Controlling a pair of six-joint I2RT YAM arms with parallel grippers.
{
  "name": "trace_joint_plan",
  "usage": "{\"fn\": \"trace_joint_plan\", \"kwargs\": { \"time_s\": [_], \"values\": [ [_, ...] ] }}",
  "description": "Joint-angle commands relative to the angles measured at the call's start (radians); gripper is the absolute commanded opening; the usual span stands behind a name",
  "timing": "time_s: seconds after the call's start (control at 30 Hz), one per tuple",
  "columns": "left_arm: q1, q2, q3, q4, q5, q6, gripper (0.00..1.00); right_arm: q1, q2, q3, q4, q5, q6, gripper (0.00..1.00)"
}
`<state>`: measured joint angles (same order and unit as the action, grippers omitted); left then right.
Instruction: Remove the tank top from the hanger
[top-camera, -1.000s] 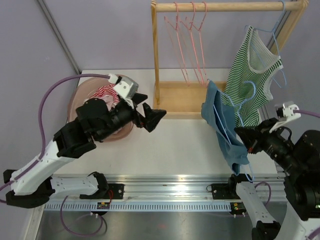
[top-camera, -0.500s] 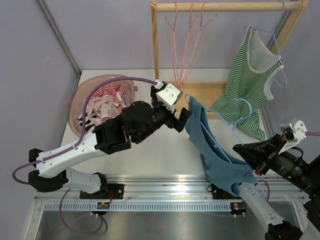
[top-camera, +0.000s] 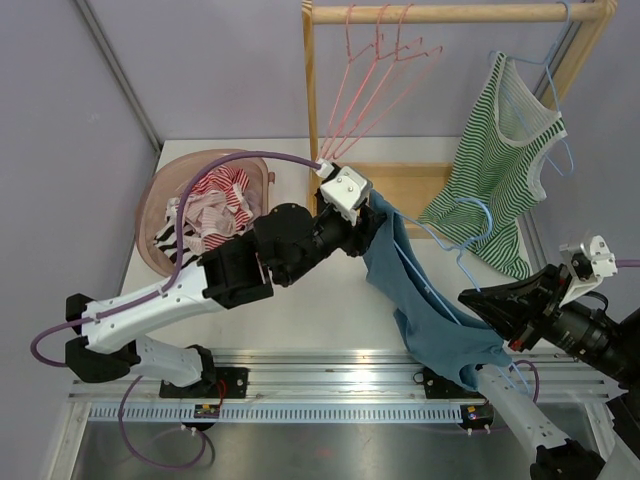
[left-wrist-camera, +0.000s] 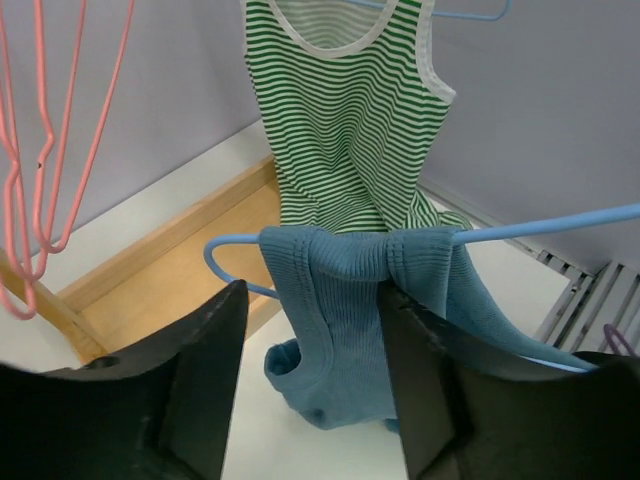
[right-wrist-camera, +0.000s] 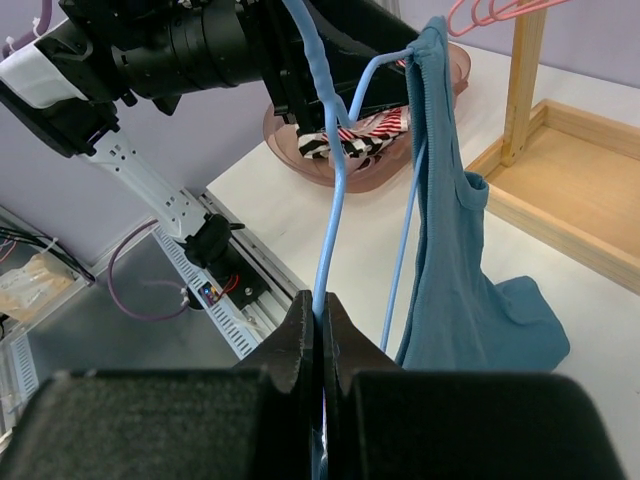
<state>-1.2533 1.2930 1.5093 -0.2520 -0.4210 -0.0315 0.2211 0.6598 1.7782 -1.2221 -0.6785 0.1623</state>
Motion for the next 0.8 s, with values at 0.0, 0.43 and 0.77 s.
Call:
{"fn": "trace_joint_plan", "kwargs": {
  "time_s": [0.0, 0.43, 0.77],
  "values": [
    [-0.001, 0.011, -0.009, 0.059, -0.022, -0.024, 0.44, 0.006, 0.015, 0.015, 0.087, -0.014, 0.006, 0.0],
    [0.051, -0.08, -0.1, 0.051, -0.129, -0.084, 0.0, 0.006, -0.002, -0.135, 0.121, 0.016, -0.004, 0.0],
    [0.152, -0.132, -0.115, -0.079, -0.439, -0.299, 0.0, 0.006, -0.022, -0.155, 0.096, -0.096, -0.069, 0.0]
  ]
}}
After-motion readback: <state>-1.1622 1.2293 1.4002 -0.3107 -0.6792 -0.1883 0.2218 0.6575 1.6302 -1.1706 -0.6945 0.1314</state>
